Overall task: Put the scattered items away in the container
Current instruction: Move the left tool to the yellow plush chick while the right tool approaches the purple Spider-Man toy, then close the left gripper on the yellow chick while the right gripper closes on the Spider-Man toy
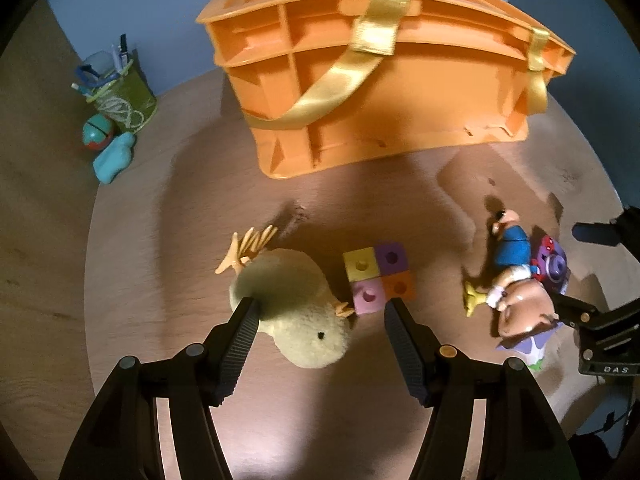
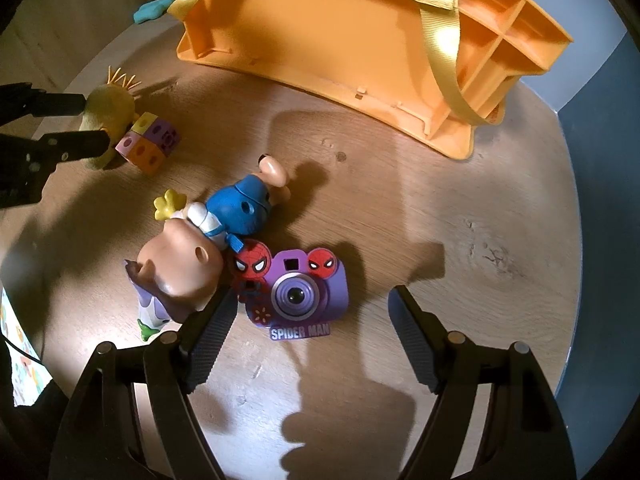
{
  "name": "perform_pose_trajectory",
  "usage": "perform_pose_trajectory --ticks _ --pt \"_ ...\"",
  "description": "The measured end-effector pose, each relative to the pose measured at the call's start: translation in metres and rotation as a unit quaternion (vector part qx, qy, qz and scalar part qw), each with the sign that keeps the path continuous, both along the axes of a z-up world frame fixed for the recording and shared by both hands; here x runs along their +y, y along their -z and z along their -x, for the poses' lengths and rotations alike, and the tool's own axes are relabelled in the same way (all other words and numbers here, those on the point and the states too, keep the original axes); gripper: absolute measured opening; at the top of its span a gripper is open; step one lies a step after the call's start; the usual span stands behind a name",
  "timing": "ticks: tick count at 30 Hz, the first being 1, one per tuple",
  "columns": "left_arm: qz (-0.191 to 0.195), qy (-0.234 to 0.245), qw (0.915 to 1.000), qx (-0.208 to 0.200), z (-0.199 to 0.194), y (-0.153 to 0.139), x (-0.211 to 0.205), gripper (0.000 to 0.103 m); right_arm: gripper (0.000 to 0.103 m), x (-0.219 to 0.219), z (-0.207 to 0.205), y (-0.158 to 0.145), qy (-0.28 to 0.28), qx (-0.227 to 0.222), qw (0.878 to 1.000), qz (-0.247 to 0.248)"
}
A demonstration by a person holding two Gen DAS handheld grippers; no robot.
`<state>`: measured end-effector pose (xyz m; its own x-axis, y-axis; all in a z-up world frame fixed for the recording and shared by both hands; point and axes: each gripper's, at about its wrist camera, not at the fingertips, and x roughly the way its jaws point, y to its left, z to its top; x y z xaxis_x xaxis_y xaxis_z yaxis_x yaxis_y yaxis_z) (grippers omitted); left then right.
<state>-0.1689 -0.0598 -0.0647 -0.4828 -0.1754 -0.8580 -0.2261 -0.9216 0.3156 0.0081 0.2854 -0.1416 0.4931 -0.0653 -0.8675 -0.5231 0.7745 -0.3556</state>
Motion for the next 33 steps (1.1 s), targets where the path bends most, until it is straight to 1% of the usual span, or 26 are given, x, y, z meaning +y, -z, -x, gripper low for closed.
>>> perform_pose_trajectory --ticks 3,12,22,27,32,33 --pt "0.005 -0.005 1.0 0.002 0.001 0.002 -0.002 0.062 0.076 0.001 -0.001 0.001 0.009 0.004 1.0 -0.001" --pt "0.0 -0.018 0.9998 -0.008 0.007 0.006 -0.014 0.062 0.076 0.003 -0.006 0.004 0.013 0.005 1.0 0.001" --pt "0.0 -0.023 0.9997 -0.005 0.01 0.008 -0.016 0.062 0.076 0.006 -0.014 0.011 0.02 0.015 1.0 0.003" --pt "-0.006 -0.029 0.9994 -0.018 0.014 0.014 -0.023 0.062 0.076 0.006 -0.021 0.019 0.028 0.027 0.999 0.004" --pt "-0.01 -0.036 0.9989 -0.029 0.016 0.023 -0.027 0.062 0.076 0.009 -0.024 0.019 0.028 0.026 0.999 0.006" --pt "-0.012 -0.038 0.9988 -0.03 0.017 0.024 -0.028 0.062 0.073 0.01 -0.024 0.02 0.028 0.026 0.999 0.006"
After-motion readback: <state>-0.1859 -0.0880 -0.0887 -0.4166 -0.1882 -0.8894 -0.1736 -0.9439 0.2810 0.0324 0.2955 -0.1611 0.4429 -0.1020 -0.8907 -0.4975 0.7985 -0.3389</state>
